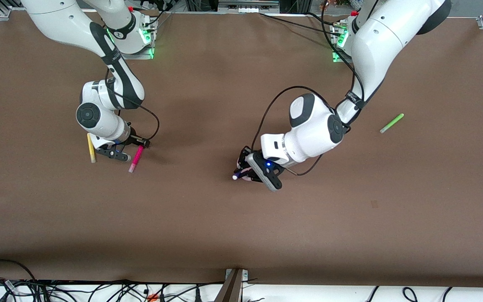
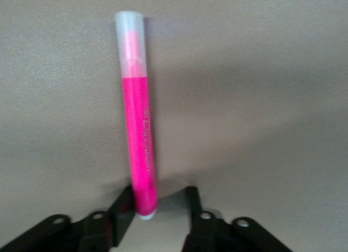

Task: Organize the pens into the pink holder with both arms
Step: 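Carry the blue marker to the pink holder while the right gripper grasps the pink highlighter, then drop the blue marker into the holder and lift the left gripper away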

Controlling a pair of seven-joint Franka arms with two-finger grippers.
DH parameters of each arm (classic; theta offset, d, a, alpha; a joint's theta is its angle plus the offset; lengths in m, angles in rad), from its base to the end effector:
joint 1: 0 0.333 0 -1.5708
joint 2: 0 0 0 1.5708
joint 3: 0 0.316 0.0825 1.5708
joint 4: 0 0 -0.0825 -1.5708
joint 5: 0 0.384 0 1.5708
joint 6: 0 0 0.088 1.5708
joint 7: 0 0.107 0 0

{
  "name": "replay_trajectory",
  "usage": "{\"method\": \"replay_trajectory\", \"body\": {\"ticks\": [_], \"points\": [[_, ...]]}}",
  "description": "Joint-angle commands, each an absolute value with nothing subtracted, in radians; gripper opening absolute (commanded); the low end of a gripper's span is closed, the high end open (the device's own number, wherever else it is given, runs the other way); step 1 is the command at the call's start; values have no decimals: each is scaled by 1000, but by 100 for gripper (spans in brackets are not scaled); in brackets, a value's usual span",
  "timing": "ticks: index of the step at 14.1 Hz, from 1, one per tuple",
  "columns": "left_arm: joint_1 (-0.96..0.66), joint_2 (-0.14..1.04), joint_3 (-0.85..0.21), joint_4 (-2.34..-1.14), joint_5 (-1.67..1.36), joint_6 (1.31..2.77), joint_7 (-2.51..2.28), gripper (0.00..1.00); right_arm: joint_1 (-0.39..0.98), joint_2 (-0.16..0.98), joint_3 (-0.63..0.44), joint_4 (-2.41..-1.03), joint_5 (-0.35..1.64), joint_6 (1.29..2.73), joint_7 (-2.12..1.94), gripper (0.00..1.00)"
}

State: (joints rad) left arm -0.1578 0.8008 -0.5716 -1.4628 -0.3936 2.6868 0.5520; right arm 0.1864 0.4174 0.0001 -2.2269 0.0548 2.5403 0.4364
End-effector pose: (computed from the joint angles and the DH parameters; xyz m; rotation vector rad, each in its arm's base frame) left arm 0.6380 -0.4121 0.3108 2.2870 -0.8448 0.5496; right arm 0.5264 0.0987 0.1747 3.0981 -0.4630 -0.1689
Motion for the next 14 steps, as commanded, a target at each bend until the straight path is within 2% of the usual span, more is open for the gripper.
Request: {"method": "replay_trajectory", "body": {"ticks": [1,2,4,5,6,10,12,14], "points": [[-158,815,-578,-1456,-426,2707,630,0,190,433,11,-2235,69,2566,443,7],[-158,813,-578,-1457,-423,2704,627,0,190,433,11,-2230,69,2562,439,0],[-149,811,-577,-1482,-417,2703,629,0,190,431,11,-2226,69,2557,436,0],[-146,810,-578,-1491,-419,2703,623,29,190,431,11,-2223,69,2545,434,0],[-144,810,-578,-1493,-426,2701,623,99,190,430,11,-2214,69,2528,434,0],[-130,792,-592,-1505,-434,2662,588,100,189,423,12,-2093,106,2321,434,0],[-106,737,-594,-1503,-433,2533,504,100,189,423,11,-2019,159,2214,430,0],[-75,671,-584,-1497,-419,2337,386,100,181,425,9,-1962,190,2122,431,0]]}}
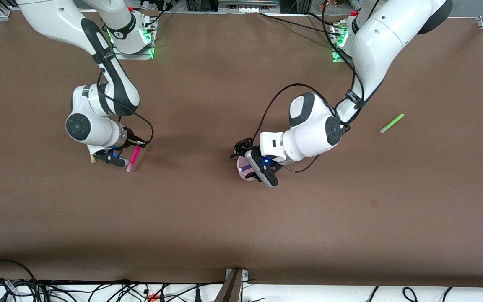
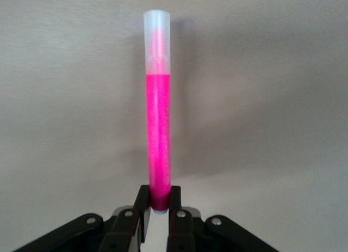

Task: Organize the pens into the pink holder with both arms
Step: 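Drop the blue marker into the holder and lift the left gripper away, then carry the pink highlighter over the holder with the right gripper and insert it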

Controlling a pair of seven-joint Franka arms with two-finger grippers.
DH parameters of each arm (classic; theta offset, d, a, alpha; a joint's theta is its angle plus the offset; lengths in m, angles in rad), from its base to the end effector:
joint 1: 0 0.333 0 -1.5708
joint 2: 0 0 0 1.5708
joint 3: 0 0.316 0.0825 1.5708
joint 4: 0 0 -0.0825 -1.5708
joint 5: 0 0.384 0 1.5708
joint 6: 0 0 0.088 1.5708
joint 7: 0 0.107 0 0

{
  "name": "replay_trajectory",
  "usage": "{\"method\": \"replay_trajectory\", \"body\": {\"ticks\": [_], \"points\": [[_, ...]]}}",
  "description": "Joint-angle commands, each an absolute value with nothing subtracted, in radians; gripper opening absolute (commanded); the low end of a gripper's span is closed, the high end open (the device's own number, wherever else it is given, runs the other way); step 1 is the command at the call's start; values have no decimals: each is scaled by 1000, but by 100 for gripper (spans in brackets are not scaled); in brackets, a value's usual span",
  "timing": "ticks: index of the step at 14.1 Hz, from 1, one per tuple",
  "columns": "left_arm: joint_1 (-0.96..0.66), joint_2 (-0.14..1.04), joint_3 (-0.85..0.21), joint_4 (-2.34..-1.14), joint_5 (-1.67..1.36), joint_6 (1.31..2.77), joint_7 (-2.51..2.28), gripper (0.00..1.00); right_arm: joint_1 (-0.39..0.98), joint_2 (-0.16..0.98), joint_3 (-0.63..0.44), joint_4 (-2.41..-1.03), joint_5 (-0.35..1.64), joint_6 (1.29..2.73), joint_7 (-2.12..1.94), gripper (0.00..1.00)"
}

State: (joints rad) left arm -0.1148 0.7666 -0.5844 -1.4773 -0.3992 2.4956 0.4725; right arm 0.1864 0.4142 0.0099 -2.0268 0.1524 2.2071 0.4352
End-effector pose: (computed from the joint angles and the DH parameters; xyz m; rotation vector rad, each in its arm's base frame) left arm 0.6300 -0.4008 0.3140 2.2982 -0.8070 0.3193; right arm 0.5624 0.1170 0.2245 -3.0332 0.5275 0.3991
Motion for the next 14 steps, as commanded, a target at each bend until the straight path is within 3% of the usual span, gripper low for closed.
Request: {"method": "replay_trajectory", "body": {"ticks": [1,5,8,14], "points": [[-54,646,-583,-1494,-410,2250,358,100,179,425,11,-1944,205,2090,430,0],[-35,526,-522,-1491,-237,1901,211,100,178,431,8,-1810,381,1904,445,0],[0,468,-508,-1491,-13,1693,74,100,178,445,9,-1753,553,1856,509,0],[63,290,-502,-1467,235,1539,-232,100,228,544,58,-1649,1091,1874,748,0]]}}
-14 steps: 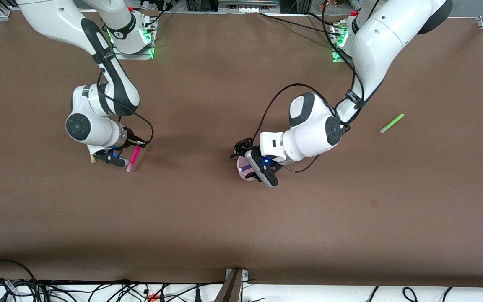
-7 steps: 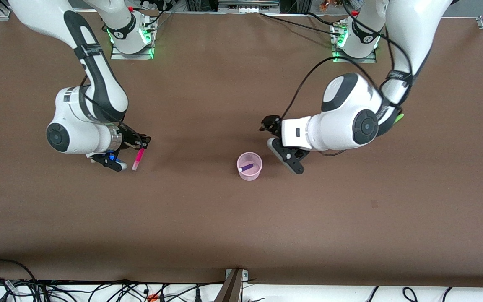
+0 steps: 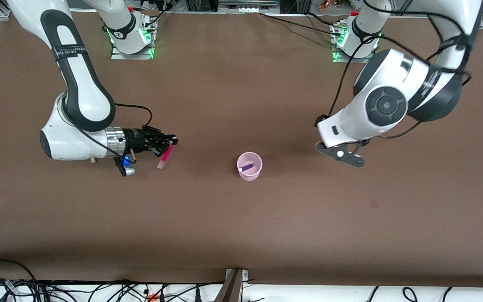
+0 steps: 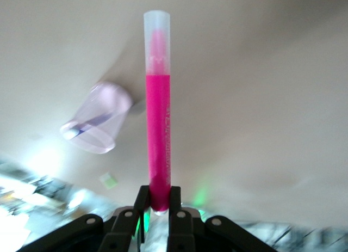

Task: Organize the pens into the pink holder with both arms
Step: 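Carry the pink highlighter over the holder with the right gripper and insert it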

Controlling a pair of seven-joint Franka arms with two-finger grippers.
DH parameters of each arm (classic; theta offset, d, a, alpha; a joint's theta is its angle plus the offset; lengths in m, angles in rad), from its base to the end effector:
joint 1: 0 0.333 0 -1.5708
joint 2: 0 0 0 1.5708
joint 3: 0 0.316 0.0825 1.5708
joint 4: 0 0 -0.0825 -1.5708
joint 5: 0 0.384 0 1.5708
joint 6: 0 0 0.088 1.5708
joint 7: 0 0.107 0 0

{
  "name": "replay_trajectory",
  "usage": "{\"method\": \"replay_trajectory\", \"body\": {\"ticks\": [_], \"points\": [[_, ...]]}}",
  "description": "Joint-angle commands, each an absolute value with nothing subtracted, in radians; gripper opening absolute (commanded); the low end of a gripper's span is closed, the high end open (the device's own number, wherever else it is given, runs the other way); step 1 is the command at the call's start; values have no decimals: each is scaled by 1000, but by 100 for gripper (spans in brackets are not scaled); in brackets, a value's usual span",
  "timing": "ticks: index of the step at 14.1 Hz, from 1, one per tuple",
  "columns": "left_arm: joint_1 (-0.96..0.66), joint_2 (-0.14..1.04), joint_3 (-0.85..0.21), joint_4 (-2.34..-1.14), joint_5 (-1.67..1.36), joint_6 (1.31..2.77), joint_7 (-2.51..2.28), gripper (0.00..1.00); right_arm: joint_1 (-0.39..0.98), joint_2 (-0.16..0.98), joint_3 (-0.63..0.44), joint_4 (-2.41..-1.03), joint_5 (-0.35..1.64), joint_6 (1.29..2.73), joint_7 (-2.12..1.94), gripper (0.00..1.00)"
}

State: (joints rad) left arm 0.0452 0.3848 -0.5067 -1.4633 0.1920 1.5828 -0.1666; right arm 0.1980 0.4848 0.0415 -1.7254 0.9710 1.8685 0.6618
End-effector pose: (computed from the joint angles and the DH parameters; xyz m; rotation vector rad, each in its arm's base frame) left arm 0.5996 -0.2250 0.4672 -3.0179 0.4669 0.3137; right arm 0.6121 0.2118 0.3091 -2.1151 1.0222 0.8458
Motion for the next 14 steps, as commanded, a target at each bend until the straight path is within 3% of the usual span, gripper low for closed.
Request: {"method": "replay_trajectory", "body": {"ticks": [1,3,6,9,11,14], "points": [[89,282,-500,-1429,238,1467,-232,100,247,560,58,-1632,1156,1902,784,0],[115,279,-497,-1341,236,1343,-227,100,293,589,60,-1603,1274,1978,853,0],[115,183,-395,-1353,189,1344,-221,100,406,652,60,-1517,1461,2167,963,0],[9,43,-111,-1542,22,1518,-189,100,512,698,60,-1467,1537,2337,1058,0],[2,-14,-54,-1659,2,1647,-118,100,544,718,60,-1447,1655,2370,1063,0],[-34,-40,15,-1701,2,1654,-65,100,561,707,60,-1447,1730,2376,1109,0]]}}
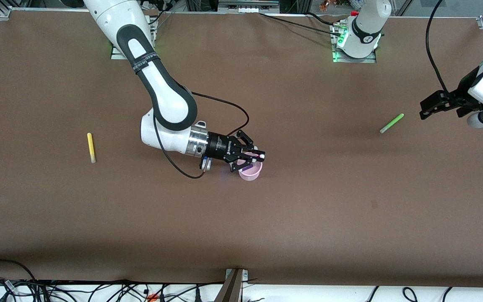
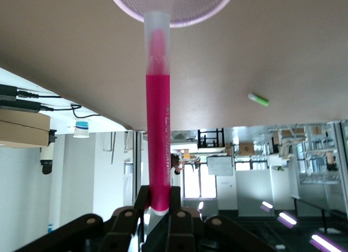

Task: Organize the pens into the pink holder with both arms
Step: 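Carry the pink highlighter over the holder with the right gripper and insert it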

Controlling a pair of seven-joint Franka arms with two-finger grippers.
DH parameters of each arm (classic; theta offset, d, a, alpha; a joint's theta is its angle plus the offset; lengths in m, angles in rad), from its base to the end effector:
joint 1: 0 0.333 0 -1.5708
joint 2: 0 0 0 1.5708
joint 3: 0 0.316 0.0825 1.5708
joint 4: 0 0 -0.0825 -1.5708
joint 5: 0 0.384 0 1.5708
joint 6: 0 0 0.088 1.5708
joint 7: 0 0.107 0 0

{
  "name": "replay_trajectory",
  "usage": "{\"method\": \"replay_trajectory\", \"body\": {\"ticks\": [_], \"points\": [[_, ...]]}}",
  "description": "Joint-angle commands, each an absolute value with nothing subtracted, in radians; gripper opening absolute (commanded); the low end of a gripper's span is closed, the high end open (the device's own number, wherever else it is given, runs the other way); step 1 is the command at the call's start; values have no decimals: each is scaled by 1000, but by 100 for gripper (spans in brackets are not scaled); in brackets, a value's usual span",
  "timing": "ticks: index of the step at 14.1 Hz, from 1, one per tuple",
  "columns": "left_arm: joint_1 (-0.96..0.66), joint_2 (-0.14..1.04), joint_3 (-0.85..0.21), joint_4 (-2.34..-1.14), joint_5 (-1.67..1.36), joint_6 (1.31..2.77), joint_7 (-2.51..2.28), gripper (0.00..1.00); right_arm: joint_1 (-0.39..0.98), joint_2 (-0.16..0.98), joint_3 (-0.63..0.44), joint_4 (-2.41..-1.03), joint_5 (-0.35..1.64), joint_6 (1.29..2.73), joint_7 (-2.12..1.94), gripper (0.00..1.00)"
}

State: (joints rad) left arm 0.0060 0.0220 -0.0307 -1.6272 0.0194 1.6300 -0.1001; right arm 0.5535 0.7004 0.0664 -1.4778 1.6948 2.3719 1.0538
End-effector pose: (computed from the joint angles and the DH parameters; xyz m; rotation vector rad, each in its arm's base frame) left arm 0.5645 -0.0118 0.5906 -3.1195 -0.1156 0.0281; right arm 0.6044 0.4330 0.2937 -1.2987 1.5385 0.9836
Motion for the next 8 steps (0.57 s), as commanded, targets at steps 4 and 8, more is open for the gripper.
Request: {"method": "replay_trajectory", "body": {"ticks": [4,8], "points": [[-34,-23,3,-1661,17,1609,-58,100,575,718,60,-1448,1735,2390,1137,0],[-31,-21,3,-1660,17,1605,-52,100,580,755,60,-1451,1732,2390,1112,0]]}}
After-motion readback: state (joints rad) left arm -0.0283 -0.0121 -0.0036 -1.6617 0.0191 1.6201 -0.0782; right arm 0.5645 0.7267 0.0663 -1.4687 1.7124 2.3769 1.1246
